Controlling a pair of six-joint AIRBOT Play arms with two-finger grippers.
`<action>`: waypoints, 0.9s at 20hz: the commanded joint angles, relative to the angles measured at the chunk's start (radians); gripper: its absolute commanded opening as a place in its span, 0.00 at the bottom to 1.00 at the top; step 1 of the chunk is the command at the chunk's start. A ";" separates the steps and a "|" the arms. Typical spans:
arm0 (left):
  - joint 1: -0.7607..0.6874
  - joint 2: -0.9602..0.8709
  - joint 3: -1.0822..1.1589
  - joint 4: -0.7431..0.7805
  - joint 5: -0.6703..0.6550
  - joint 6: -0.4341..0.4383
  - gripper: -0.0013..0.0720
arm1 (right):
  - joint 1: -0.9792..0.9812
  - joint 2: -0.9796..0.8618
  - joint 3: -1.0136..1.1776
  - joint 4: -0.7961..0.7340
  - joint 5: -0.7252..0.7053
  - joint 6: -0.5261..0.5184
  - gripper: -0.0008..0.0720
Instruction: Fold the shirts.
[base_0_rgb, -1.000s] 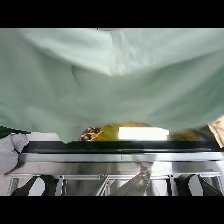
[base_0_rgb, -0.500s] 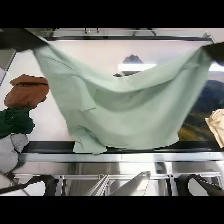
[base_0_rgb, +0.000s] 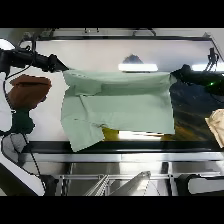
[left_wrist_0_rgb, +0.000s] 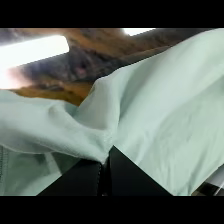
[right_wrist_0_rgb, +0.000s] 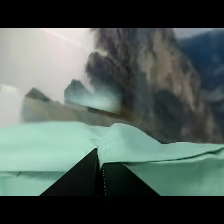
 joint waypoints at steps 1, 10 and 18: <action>0.026 -0.056 -0.032 0.005 0.035 -0.014 0.04 | -0.039 -0.155 0.114 0.067 0.065 -0.029 0.04; 0.030 -0.056 -0.152 0.006 0.039 -0.014 0.04 | -0.092 -0.261 0.159 0.003 0.187 -0.026 0.04; 0.012 -0.056 -0.300 0.006 0.096 -0.006 0.04 | -0.087 -0.275 0.158 -0.107 0.212 -0.026 0.04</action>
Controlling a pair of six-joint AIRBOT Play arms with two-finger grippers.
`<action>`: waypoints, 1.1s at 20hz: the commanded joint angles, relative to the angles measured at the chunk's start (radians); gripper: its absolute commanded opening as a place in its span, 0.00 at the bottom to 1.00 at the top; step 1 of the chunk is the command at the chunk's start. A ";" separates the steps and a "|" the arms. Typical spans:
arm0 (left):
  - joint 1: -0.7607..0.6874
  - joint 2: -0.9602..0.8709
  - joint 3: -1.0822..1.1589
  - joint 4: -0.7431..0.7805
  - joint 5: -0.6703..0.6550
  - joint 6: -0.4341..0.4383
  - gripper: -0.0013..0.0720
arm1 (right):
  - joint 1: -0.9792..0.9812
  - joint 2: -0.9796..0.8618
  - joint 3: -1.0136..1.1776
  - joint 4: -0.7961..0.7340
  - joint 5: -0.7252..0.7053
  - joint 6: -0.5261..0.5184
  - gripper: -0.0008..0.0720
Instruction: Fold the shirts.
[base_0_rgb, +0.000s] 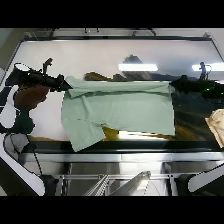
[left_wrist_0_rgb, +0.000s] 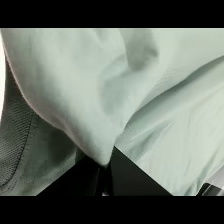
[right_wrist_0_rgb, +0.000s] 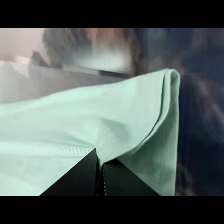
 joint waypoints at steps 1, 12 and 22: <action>-0.013 -0.001 -0.042 -0.002 0.014 0.009 0.04 | 0.005 -0.004 0.001 -0.041 0.025 0.001 0.04; 0.142 0.210 -0.147 0.097 -0.286 -0.137 0.42 | -0.189 0.160 -0.091 -0.425 0.390 0.212 0.33; 0.282 0.601 -0.836 0.303 -0.113 -0.122 0.42 | -0.094 0.309 -0.563 -0.464 0.166 0.177 0.63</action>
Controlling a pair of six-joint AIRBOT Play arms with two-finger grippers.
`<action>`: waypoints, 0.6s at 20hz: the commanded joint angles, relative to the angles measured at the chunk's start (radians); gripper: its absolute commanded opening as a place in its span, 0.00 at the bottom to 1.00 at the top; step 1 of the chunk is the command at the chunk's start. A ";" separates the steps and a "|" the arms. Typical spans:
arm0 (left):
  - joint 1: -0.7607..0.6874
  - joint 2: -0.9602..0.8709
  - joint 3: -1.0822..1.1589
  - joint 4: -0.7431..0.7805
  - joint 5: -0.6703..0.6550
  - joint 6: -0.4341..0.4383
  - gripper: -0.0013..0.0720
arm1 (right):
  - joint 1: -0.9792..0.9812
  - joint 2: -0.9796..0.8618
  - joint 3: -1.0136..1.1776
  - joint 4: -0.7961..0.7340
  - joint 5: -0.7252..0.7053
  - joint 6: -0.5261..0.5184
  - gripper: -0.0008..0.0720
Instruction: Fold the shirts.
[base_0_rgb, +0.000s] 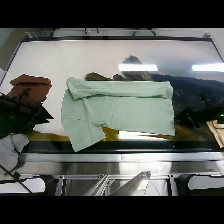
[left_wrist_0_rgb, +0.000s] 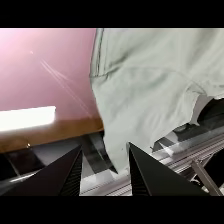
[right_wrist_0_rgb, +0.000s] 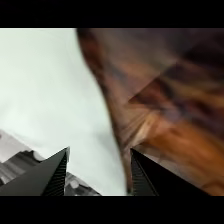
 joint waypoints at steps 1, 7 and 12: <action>0.026 0.089 -0.175 0.027 0.036 0.006 0.42 | 0.085 0.012 -0.082 0.007 -0.103 -0.024 0.63; -0.069 0.111 -0.361 0.026 0.088 0.006 0.42 | 0.184 0.012 -0.081 0.019 -0.106 -0.040 0.32; -0.182 0.111 -0.446 -0.131 0.319 0.043 0.42 | 0.181 0.012 -0.081 0.018 -0.093 -0.040 0.32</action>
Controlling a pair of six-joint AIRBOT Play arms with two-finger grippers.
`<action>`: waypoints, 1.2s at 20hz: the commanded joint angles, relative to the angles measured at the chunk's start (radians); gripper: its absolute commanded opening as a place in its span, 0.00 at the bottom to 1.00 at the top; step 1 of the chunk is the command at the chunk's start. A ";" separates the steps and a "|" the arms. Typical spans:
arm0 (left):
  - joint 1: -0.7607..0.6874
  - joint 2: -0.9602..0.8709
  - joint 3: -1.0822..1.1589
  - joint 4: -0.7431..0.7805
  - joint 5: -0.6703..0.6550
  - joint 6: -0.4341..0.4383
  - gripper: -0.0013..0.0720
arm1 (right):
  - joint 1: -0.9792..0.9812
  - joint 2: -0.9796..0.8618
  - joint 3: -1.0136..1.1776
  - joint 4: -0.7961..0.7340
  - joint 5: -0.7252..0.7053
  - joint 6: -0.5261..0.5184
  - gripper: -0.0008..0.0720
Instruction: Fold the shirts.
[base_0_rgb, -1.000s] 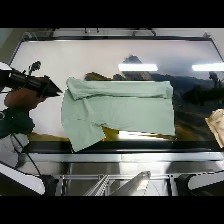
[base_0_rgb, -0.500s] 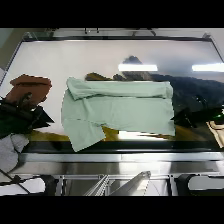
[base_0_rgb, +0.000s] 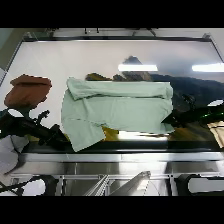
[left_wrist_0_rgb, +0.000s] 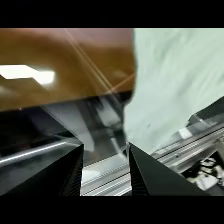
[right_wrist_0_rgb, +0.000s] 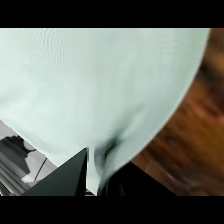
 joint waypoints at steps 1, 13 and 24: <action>-0.067 0.002 -0.046 -0.170 0.188 0.065 0.42 | 0.005 0.000 -0.001 -0.005 0.003 -0.003 0.32; -0.075 0.002 -0.040 -0.248 0.245 0.158 0.06 | -0.015 0.002 -0.001 -0.006 0.073 -0.013 0.32; -0.075 0.002 -0.040 -0.265 0.239 0.159 0.06 | -0.246 0.031 -0.122 0.056 0.115 -0.059 0.32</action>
